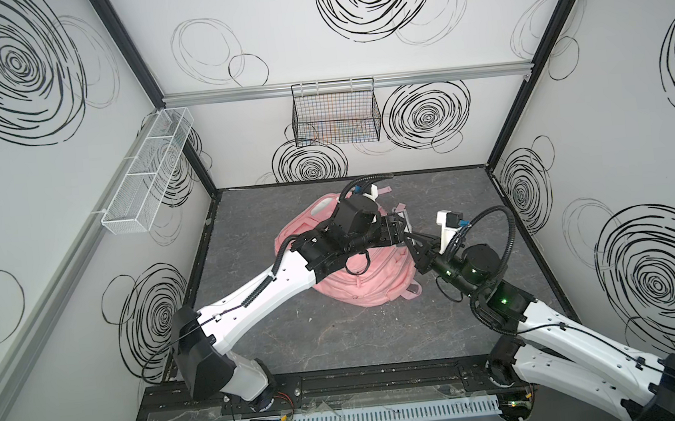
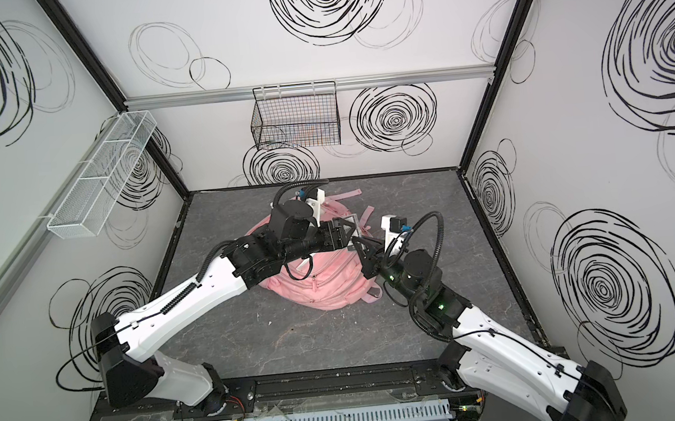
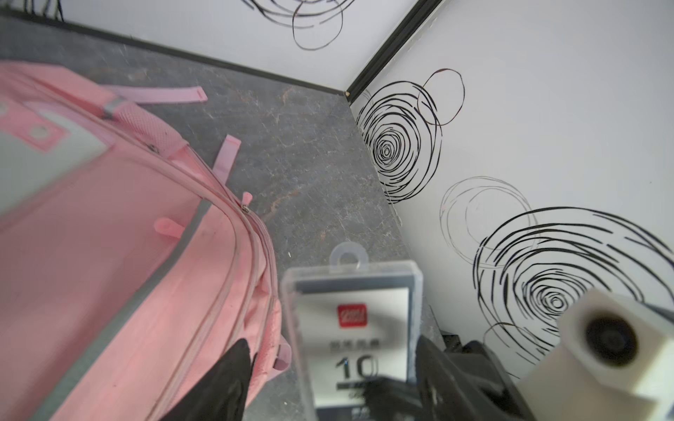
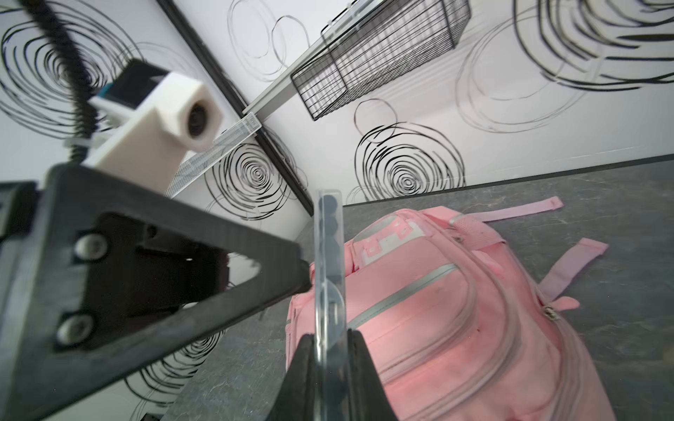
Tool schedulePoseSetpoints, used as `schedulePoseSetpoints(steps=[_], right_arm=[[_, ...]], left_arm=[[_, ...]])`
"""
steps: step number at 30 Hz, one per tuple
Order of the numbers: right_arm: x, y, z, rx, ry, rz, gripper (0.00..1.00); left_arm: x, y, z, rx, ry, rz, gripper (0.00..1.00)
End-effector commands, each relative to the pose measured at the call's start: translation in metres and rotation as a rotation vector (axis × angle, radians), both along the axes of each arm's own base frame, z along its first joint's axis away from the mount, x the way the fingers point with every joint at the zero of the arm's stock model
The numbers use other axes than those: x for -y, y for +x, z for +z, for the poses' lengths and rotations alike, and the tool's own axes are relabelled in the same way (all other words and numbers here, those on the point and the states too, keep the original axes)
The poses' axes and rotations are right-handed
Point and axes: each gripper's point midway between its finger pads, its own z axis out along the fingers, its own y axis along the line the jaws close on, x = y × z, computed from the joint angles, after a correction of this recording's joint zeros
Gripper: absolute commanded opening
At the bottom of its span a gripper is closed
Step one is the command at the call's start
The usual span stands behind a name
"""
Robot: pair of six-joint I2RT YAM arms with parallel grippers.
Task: Pack the student bag
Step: 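Take the label card with the right gripper while left releases it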
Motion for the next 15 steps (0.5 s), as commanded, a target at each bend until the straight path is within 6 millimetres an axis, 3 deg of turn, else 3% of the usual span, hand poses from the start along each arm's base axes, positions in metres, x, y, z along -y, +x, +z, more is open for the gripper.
schedulePoseSetpoints(steps=[1,5,9,15], right_arm=[[0.038,0.006,-0.004,-0.08,-0.009,-0.076,0.0],[0.083,0.005,-0.011,-0.102,-0.027,-0.155,0.0],[0.103,-0.001,-0.008,-0.095,-0.019,-0.177,0.0],[0.101,-0.003,-0.005,-0.084,-0.012,-0.151,0.0]], left_arm=[[-0.01,0.0,0.035,0.314,0.173,-0.118,0.78],[-0.016,0.002,-0.033,0.3,0.479,-0.23,0.75],[-0.024,0.011,-0.095,0.168,0.691,-0.269,0.69],[-0.019,0.02,-0.135,0.099,0.764,-0.306,0.67]])
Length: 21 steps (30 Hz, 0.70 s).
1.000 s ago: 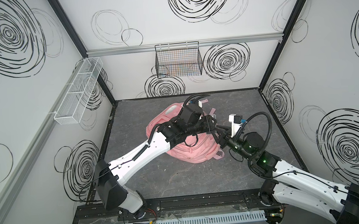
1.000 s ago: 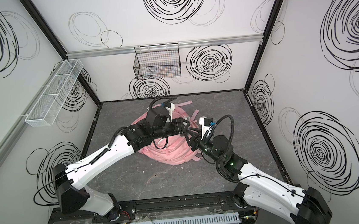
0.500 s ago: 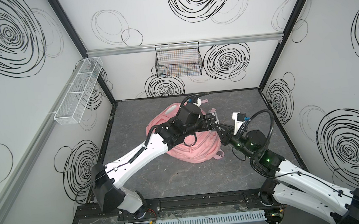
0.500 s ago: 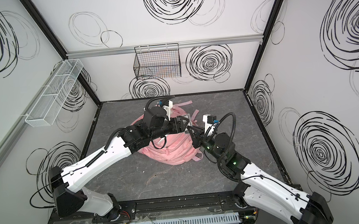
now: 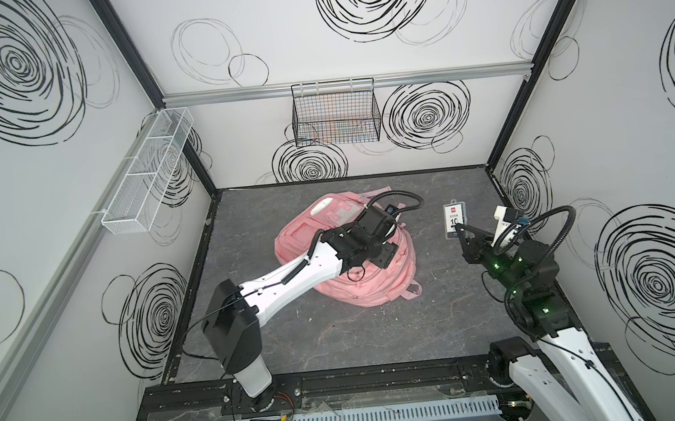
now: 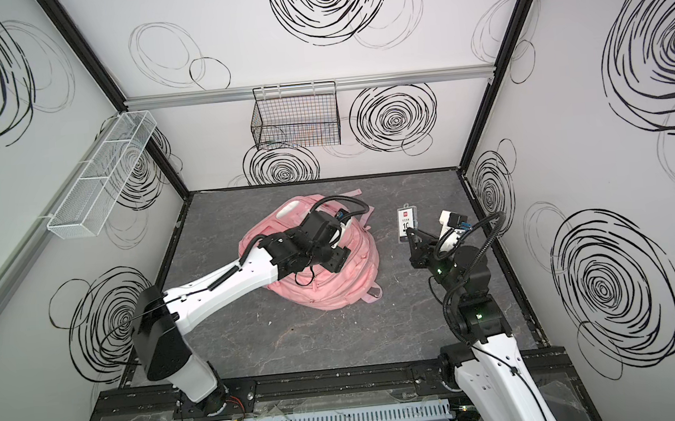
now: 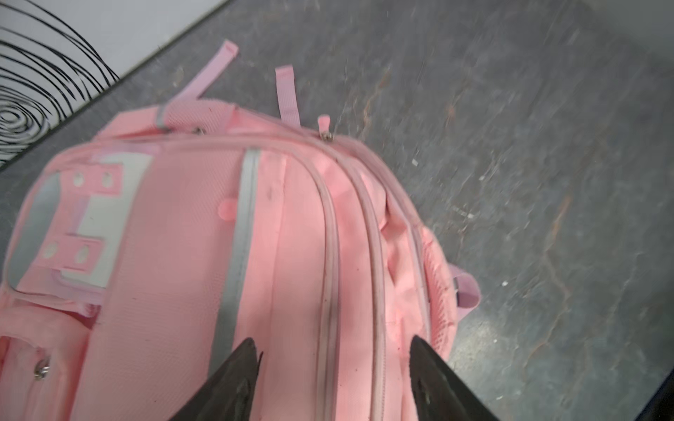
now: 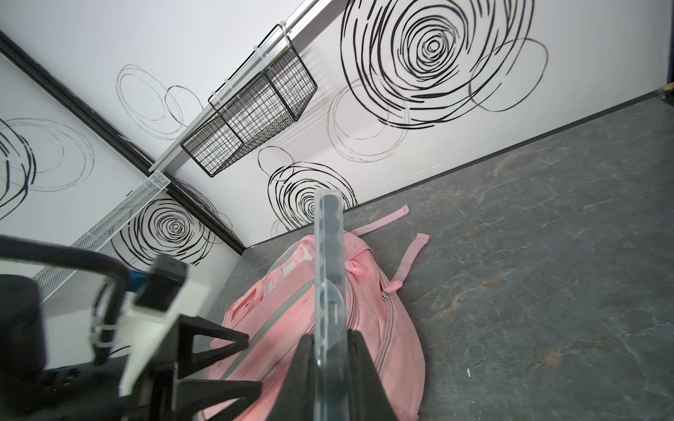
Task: Pack the student bag
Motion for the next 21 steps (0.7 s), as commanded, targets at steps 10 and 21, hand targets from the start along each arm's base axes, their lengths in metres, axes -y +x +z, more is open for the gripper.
schedulePoseSetpoints(steps=[10,21], right_arm=[[-0.01,-0.007,0.004,0.014,0.0,0.071,0.0],[-0.012,-0.007,0.005,0.02,0.009,0.081,0.0]], left_arm=[[-0.029,0.031,-0.01,-0.017,0.089,0.08,0.32],[-0.025,0.035,0.016,-0.056,-0.107,0.101,0.31]])
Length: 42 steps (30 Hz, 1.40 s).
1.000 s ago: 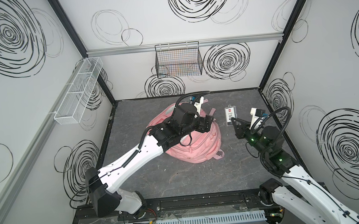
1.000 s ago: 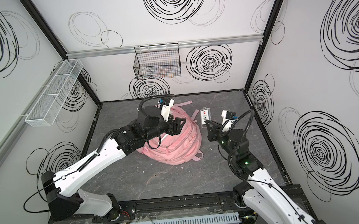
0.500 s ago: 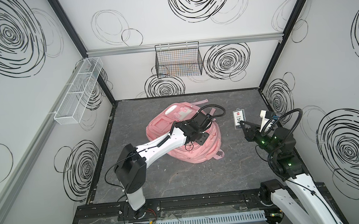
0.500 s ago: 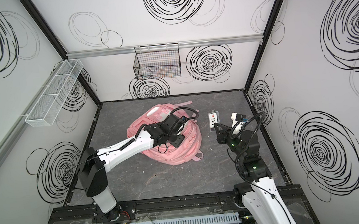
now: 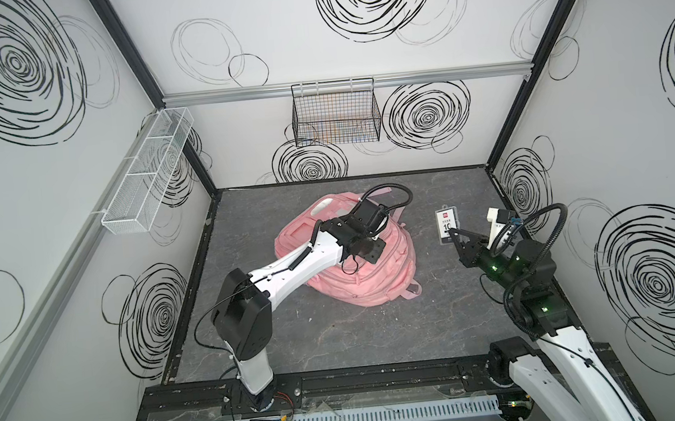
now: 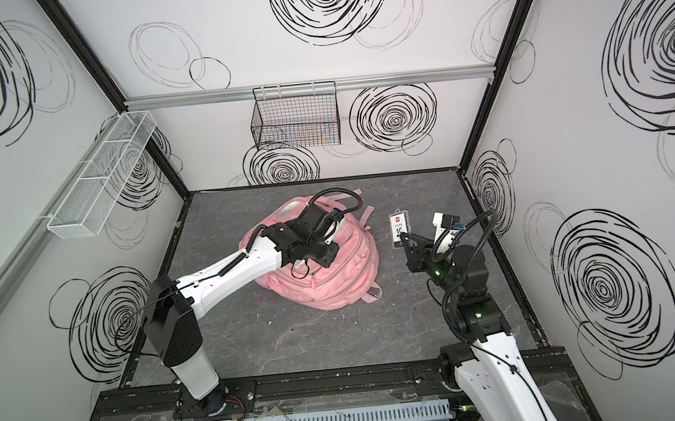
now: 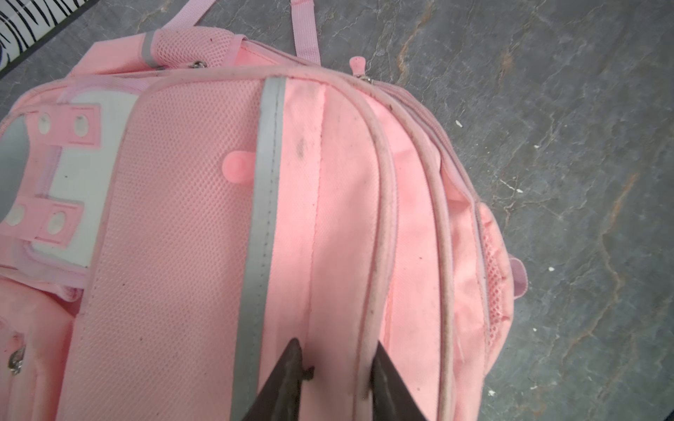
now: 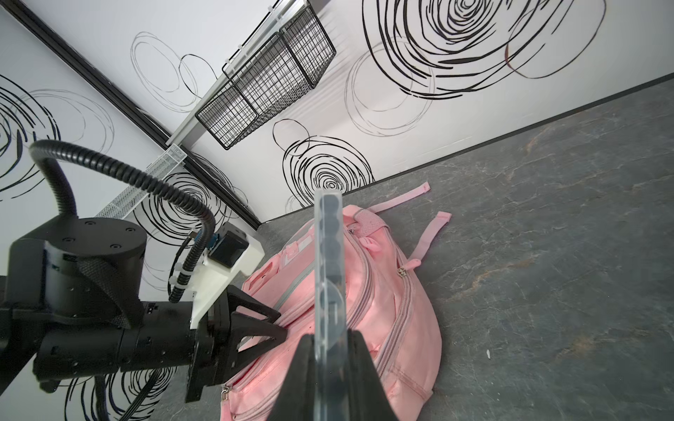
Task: Pack the student bag
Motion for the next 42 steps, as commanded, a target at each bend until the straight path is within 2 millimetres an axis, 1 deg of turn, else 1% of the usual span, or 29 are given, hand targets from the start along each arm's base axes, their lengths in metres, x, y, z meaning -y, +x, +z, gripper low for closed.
schedulePoseSetpoints(steps=[1,2,4,7,9,13,15,18,20,22,24,27,29,32,34,36,37,38,40,41,42], right_arm=[[-0.001,-0.002,0.011,0.043,0.009,0.011,0.0],[-0.002,-0.002,0.011,0.044,0.009,0.014,0.0],[-0.002,-0.003,0.012,0.044,0.009,0.014,0.0],[-0.003,-0.003,0.009,0.036,0.013,0.019,0.0],[-0.007,-0.003,0.008,0.027,0.046,0.04,0.0],[-0.031,0.0,0.008,-0.005,0.214,0.144,0.0],[-0.047,0.003,0.005,-0.035,0.28,0.171,0.0],[-0.075,0.009,0.001,-0.083,0.322,0.192,0.0],[-0.094,0.012,-0.003,-0.126,0.374,0.222,0.0],[-0.108,0.018,-0.011,-0.186,0.429,0.246,0.0],[-0.121,0.026,-0.02,-0.234,0.476,0.27,0.0],[-0.134,0.04,-0.027,-0.276,0.51,0.288,0.0],[-0.142,0.051,-0.035,-0.324,0.516,0.285,0.0],[-0.154,0.062,-0.045,-0.377,0.525,0.297,0.0],[-0.158,0.068,-0.05,-0.396,0.558,0.289,0.0],[-0.163,0.073,-0.049,-0.393,0.59,0.295,0.0],[-0.168,0.076,-0.049,-0.395,0.593,0.301,0.04],[-0.176,0.078,-0.048,-0.401,0.591,0.322,0.11],[-0.196,0.079,-0.046,-0.425,0.571,0.407,0.36],[-0.207,0.076,-0.046,-0.446,0.545,0.471,0.46],[-0.212,0.073,-0.052,-0.474,0.502,0.502,0.51]], left_arm=[[-0.003,0.014,0.025,0.04,-0.088,0.046,0.3],[-0.006,0.015,0.023,0.036,-0.087,0.053,0.28],[-0.007,0.015,0.022,0.032,-0.1,0.057,0.21],[-0.01,0.016,0.022,0.027,-0.114,0.069,0.0],[-0.011,0.018,0.029,0.041,-0.138,0.086,0.0],[-0.008,0.019,0.068,0.135,-0.245,0.108,0.0],[-0.009,0.02,0.091,0.198,-0.285,0.133,0.0],[-0.009,0.018,0.117,0.285,-0.338,0.146,0.0],[-0.007,0.014,0.128,0.332,-0.353,0.145,0.0],[-0.005,0.01,0.135,0.357,-0.367,0.141,0.0],[-0.004,0.008,0.137,0.361,-0.379,0.139,0.0],[-0.003,0.005,0.136,0.358,-0.384,0.135,0.0],[-0.005,0.005,0.137,0.362,-0.39,0.143,0.0],[-0.006,0.005,0.141,0.38,-0.41,0.152,0.0],[0.0,0.004,0.141,0.373,-0.429,0.131,0.0],[0.006,0.003,0.137,0.351,-0.433,0.106,0.0],[0.009,0.002,0.135,0.341,-0.437,0.094,0.0],[0.011,0.0,0.134,0.331,-0.445,0.083,0.0],[0.015,0.0,0.132,0.318,-0.459,0.069,0.0],[0.015,0.001,0.134,0.317,-0.467,0.066,0.0],[0.014,0.003,0.136,0.318,-0.474,0.072,0.0]])
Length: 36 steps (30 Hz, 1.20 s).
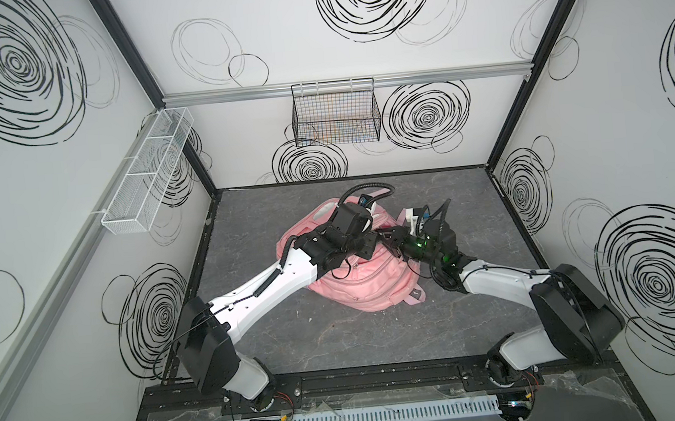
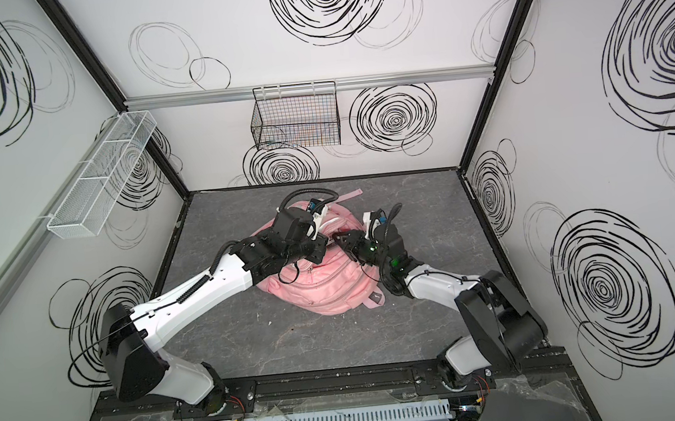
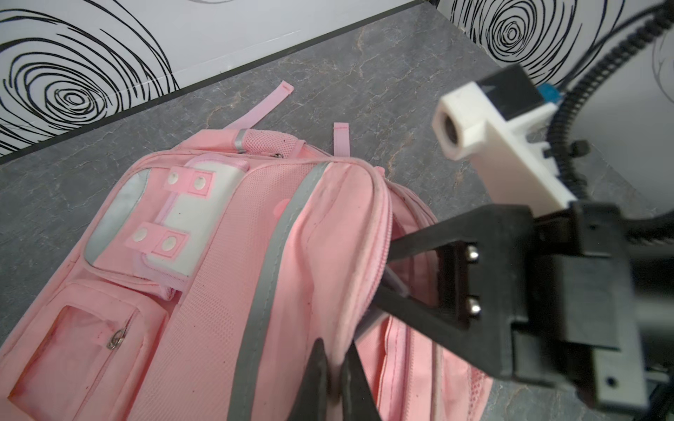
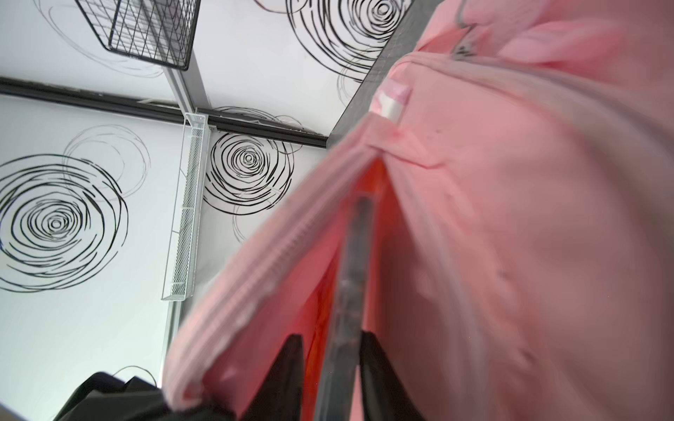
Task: Pack the student bag
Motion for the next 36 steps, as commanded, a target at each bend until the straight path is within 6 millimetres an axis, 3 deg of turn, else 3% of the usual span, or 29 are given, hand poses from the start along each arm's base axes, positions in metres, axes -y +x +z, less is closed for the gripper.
schedulePoseSetpoints(steps=[1,4,5,7,10,13,16,19,24,30,32,36], right_arm=[[-0.021,-0.01,0.022,0.069,-0.01,0.143,0.53],[0.018,-0.021,-0.006,0.094,-0.245,0.033,0.65],[0.03,-0.027,-0.013,0.11,-0.318,0.008,0.69],[0.051,-0.04,-0.024,0.103,-0.419,-0.016,0.7],[0.064,-0.066,-0.034,0.1,-0.506,-0.014,0.7],[0.044,-0.097,-0.023,0.22,-0.537,0.036,0.65],[0.016,-0.124,-0.008,0.326,-0.577,0.053,0.61],[-0.005,-0.137,-0.012,0.379,-0.666,0.044,0.59],[-0.031,-0.132,-0.032,0.357,-0.771,0.04,0.57],[-0.045,-0.12,-0.045,0.378,-0.844,0.042,0.53],[-0.048,-0.115,-0.047,0.379,-0.862,0.025,0.46],[-0.051,-0.11,-0.053,0.361,-0.916,0.033,0.19]], left_arm=[[0.021,0.015,0.072,0.162,-0.226,-0.026,0.0],[0.02,0.021,0.08,0.169,-0.249,-0.024,0.0],[0.019,0.022,0.081,0.166,-0.259,-0.025,0.06],[0.018,0.023,0.085,0.168,-0.274,-0.027,0.33],[0.013,0.021,0.094,0.179,-0.289,-0.021,0.51],[0.0,0.013,0.103,0.201,-0.283,-0.013,0.54],[-0.027,0.006,0.109,0.233,-0.26,0.037,0.54],[-0.057,0.0,0.107,0.252,-0.234,0.089,0.55],[-0.103,-0.007,0.095,0.26,-0.202,0.175,0.55],[-0.129,-0.016,0.084,0.261,-0.184,0.207,0.56],[-0.133,-0.019,0.081,0.264,-0.175,0.207,0.56],[-0.138,-0.023,0.077,0.274,-0.154,0.199,0.56]])
